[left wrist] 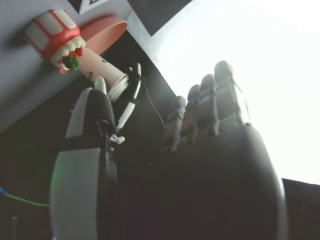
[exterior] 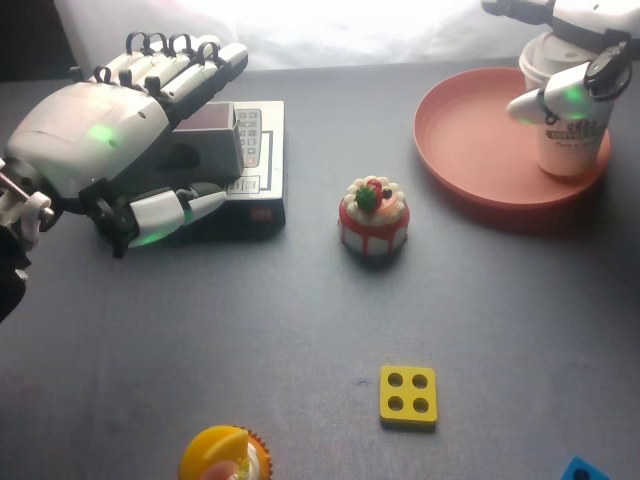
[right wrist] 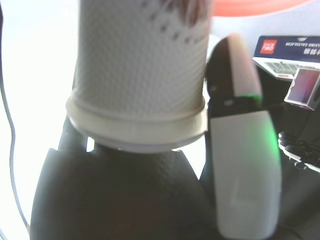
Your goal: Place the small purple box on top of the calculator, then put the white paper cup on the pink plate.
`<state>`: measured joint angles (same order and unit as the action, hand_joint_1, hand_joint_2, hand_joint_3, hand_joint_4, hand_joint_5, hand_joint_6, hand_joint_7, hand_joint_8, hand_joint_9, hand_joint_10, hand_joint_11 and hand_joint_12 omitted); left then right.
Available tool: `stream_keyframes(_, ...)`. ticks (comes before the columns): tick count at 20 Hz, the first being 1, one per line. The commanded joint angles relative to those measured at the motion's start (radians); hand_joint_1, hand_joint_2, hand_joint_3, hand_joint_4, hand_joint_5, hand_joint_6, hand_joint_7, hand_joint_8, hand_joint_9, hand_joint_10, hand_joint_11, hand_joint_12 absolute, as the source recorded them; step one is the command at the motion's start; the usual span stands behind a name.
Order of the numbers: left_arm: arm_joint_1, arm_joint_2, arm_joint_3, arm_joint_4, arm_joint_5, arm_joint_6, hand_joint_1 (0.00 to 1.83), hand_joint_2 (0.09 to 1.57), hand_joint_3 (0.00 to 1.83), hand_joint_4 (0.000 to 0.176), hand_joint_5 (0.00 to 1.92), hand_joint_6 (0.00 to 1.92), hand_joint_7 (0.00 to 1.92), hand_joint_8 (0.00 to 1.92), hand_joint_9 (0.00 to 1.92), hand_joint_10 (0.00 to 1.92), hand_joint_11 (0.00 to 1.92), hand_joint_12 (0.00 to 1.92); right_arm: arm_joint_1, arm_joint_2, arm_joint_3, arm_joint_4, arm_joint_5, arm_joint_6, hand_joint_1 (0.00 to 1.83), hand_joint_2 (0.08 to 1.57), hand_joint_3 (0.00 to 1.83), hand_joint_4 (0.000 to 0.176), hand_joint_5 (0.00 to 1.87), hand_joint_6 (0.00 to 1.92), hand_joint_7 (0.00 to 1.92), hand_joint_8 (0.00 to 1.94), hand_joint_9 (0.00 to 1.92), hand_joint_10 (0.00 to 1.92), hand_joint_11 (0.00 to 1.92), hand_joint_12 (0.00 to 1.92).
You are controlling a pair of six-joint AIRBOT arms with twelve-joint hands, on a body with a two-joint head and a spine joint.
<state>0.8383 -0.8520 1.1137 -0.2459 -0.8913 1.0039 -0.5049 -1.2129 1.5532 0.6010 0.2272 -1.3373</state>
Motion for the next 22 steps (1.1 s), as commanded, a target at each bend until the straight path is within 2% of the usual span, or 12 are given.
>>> stream_keyframes(1,-0.012,-0.004,-0.001,0.014,-0.132,-0.002,0.85,1.23,0.0,0.041,0.02,0.0,0.0,0.0,0.0,0.0,0.0,0.16,0.011,0.0,-0.001,-0.011,0.103,-0.003,0.79,1.01,0.0,0.121,0.0,0.0,0.0,0.0,0.01,0.19,0.0,1.2)
stream_keyframes(2,-0.012,-0.004,-0.001,0.014,-0.132,-0.002,0.85,1.23,0.0,0.052,0.02,0.0,0.0,0.0,0.0,0.0,0.0,0.16,0.011,0.0,-0.002,-0.011,0.103,-0.005,0.79,1.0,0.0,0.104,0.0,0.0,0.0,0.0,0.02,0.16,0.0,1.11)
stream_keyframes(3,-0.012,-0.004,-0.001,0.014,-0.132,-0.003,0.88,1.23,0.0,0.057,0.02,0.0,0.0,0.0,0.0,0.0,0.0,0.16,0.011,0.001,-0.007,-0.013,0.103,-0.01,0.76,0.99,0.0,0.134,0.0,0.0,0.0,0.0,0.0,0.07,0.0,1.14)
stream_keyframes(5,-0.011,-0.004,-0.001,0.014,-0.132,-0.003,0.88,1.23,0.0,0.061,0.02,0.0,0.0,0.0,0.0,0.0,0.0,0.13,0.011,0.001,-0.01,-0.013,0.103,-0.011,0.73,0.96,0.0,0.129,0.0,0.0,0.0,0.0,0.0,0.01,0.0,1.1)
stream_keyframes(10,-0.005,-0.004,-0.003,0.011,-0.136,-0.009,0.85,1.23,0.0,0.059,0.02,0.0,0.0,0.0,0.0,0.0,0.0,0.08,0.011,0.001,-0.032,-0.029,0.105,-0.013,0.62,0.96,0.0,0.121,0.0,0.0,0.0,0.0,0.0,0.0,0.0,0.04)
stream_keyframes(12,0.002,-0.002,-0.006,0.006,-0.141,-0.01,0.85,1.22,0.0,0.062,0.02,0.0,0.0,0.0,0.0,0.0,0.0,0.07,0.011,0.015,-0.055,-0.041,0.116,-0.013,0.59,0.95,0.0,0.116,0.0,0.0,0.0,0.0,0.0,0.0,0.0,0.0)
stream_keyframes(13,0.004,-0.002,-0.007,0.004,-0.144,-0.011,0.84,1.23,0.0,0.06,0.02,0.0,0.0,0.0,0.0,0.0,0.0,0.06,0.011,0.027,-0.071,-0.048,0.126,-0.013,0.57,0.93,0.0,0.126,0.0,0.0,0.0,0.0,0.0,0.0,0.0,0.0)
stream_keyframes(14,0.005,-0.002,-0.008,0.004,-0.145,-0.012,0.85,1.23,0.0,0.038,0.02,0.0,0.0,0.0,0.0,0.0,0.0,0.03,0.012,0.045,-0.091,-0.053,0.142,-0.013,0.54,0.91,0.0,0.151,0.0,0.0,0.0,0.0,0.0,0.0,0.0,0.0)
stream_keyframes(18,0.026,0.0,-0.014,-0.01,-0.161,-0.019,0.88,1.22,0.0,0.031,0.03,0.0,0.0,0.0,0.0,0.0,0.0,0.02,0.012,0.096,-0.149,-0.068,0.179,-0.013,0.53,0.93,0.0,0.133,0.0,0.0,0.0,0.0,0.0,0.0,0.0,0.0)
stream_keyframes(19,0.039,0.004,-0.017,-0.018,-0.171,-0.021,0.88,1.22,0.0,0.039,0.03,0.0,0.0,0.0,0.0,0.0,0.0,0.0,0.011,0.106,-0.163,-0.078,0.187,-0.013,0.54,0.93,0.0,0.149,0.0,0.0,0.0,0.0,0.0,0.0,0.0,0.0)
stream_keyframes(21,0.058,0.009,-0.024,-0.032,-0.188,-0.022,0.85,1.22,0.0,0.056,0.02,0.0,0.0,0.0,0.0,0.0,0.0,0.0,0.011,0.133,-0.197,-0.1,0.208,-0.013,0.56,0.93,0.0,0.149,0.0,0.0,0.0,0.0,0.0,0.0,0.04,0.02)
stream_keyframes(22,0.064,0.01,-0.025,-0.037,-0.191,-0.022,0.86,1.23,0.0,0.044,0.02,0.0,0.0,0.0,0.0,0.0,0.0,0.0,0.011,0.154,-0.214,-0.111,0.218,-0.013,0.59,1.01,0.0,0.131,0.0,0.0,0.0,0.0,0.0,0.0,0.01,0.31)
